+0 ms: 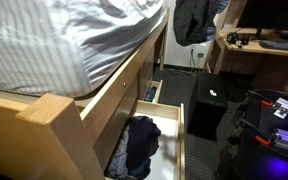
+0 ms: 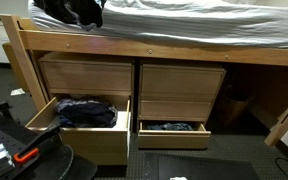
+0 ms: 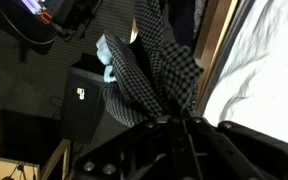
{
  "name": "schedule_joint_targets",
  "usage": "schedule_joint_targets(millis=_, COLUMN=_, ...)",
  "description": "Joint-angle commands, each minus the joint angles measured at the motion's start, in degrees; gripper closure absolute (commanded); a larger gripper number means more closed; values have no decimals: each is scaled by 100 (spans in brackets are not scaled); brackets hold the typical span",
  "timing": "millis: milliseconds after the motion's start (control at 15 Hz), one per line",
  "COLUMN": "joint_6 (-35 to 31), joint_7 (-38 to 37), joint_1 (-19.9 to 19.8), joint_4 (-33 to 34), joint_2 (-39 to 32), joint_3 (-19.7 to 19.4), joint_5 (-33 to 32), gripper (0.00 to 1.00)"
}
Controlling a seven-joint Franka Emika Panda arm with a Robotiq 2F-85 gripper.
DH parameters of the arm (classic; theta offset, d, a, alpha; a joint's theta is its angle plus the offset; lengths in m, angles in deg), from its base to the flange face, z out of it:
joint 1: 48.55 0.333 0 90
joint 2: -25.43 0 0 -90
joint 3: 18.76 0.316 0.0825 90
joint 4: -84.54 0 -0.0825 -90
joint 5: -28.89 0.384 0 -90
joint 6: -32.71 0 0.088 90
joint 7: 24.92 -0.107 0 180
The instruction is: Put the grey short in the open drawer
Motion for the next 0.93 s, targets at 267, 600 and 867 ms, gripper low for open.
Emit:
schedule_joint_targets(millis=267, joint_6=-671, joint_7=504, joint_1=-253, joint_4=-117, joint_2=-478, joint_3=228, joint_5=859, gripper=100)
schedule_joint_targets(millis=600, joint_6=-1661, joint_7=995, joint_1=-456, joint_4=-463, joint_2=-954, joint_3=368, joint_5=1790, gripper=100)
schedule_joint_targets(millis=867, joint_6=-1563, joint_7=1079, joint_1=-551, joint_4=-973, joint_2=-1110, joint_3=392, joint_5=2213, gripper=100)
